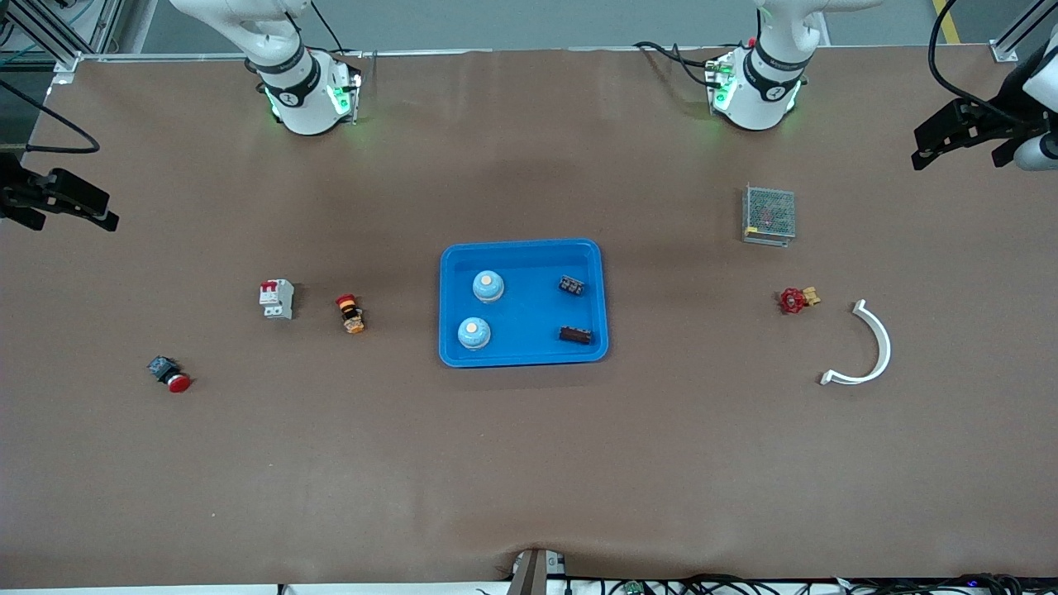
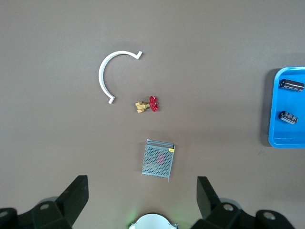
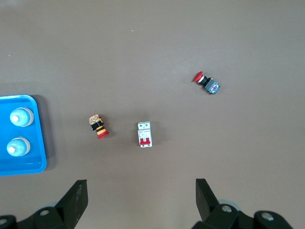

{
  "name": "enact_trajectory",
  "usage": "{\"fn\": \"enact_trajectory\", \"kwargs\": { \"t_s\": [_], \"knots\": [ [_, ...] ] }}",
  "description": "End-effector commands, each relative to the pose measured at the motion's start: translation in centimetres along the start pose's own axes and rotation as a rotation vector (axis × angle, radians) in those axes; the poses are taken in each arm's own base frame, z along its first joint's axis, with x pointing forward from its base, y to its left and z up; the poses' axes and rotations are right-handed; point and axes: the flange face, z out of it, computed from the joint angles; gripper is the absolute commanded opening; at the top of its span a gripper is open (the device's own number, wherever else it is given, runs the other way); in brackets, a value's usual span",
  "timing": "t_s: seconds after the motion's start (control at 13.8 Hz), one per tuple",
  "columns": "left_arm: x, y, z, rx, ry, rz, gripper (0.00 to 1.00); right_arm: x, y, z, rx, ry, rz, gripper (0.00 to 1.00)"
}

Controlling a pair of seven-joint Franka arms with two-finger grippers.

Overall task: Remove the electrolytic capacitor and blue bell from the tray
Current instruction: 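Reach the right gripper and the left gripper toward the blue tray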

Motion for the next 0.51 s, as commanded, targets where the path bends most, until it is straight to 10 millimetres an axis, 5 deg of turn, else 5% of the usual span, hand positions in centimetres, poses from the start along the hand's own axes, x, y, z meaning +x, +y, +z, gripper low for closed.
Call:
{"fn": "enact_trajectory", "kwargs": {
  "t_s": [0.0,0.43],
  "knots": [
    [0.1,-0.3,-0.5,0.016,-0.006,0.015,1.0,0.4,0.4,-0.2,-0.045,0.019,-0.001,1.0],
    [1.6,-0.3,-0.4,0.015,-0.003,0.012,1.0,0.5,0.5,-0.3,-0.055,0.028,-0.002,1.0]
  ]
}}
